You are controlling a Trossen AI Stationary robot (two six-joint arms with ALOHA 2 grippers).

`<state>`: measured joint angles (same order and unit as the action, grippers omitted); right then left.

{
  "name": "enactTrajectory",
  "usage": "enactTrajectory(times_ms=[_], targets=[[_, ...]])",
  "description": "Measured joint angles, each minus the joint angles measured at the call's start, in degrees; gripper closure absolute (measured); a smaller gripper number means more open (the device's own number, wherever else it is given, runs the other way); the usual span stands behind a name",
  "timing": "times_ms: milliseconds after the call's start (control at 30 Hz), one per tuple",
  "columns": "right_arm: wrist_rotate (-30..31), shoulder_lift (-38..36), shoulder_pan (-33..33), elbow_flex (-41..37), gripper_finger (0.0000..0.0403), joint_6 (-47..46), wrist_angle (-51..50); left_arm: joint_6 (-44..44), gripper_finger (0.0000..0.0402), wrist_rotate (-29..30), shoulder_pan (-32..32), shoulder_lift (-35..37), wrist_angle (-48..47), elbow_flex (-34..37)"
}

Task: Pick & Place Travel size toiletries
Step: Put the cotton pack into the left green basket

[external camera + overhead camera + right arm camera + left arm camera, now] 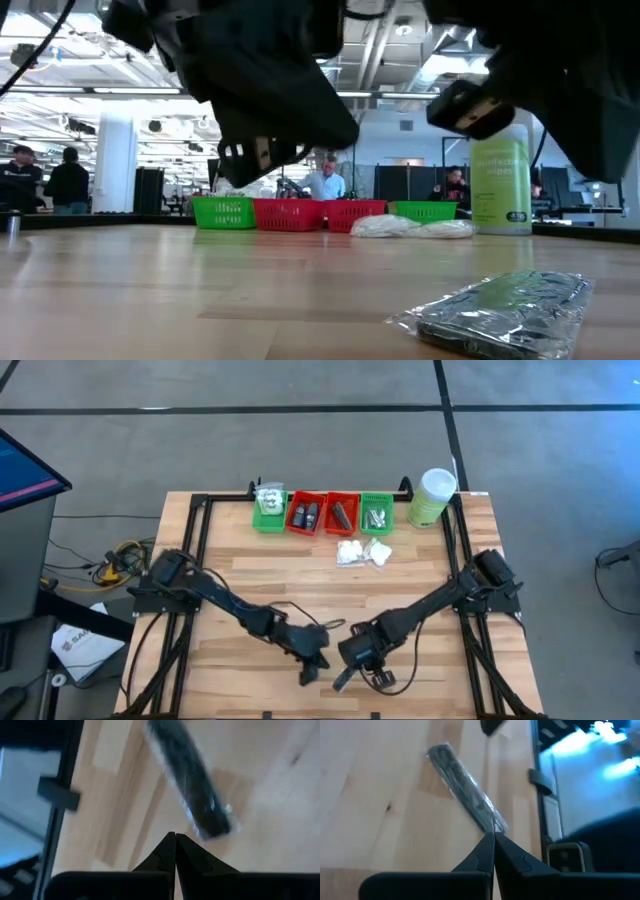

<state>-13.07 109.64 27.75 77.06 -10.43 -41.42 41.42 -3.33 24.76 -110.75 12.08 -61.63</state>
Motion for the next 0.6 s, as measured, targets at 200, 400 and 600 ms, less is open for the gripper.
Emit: enactTrajectory(times_ms=[200, 400, 600], targets=[[3.1, 0.0, 1.5, 0.0, 0.0402, -1.1, 2.2, 4.3, 0.0397, 9.1, 1.9, -2.1, -5.1, -4.4], [2.5, -0.5, -0.7, 0.1, 0.0395, 2.8, 0.6, 8.4, 0.0342, 8.5, 1.4, -0.5, -8.3, -4.1], [2.1, -0.5, -5.0, 0.2, 0.0338, -0.4, -0.3, 16.8, 0.0287, 7.0, -0.9, -0.7, -9.3, -4.2]])
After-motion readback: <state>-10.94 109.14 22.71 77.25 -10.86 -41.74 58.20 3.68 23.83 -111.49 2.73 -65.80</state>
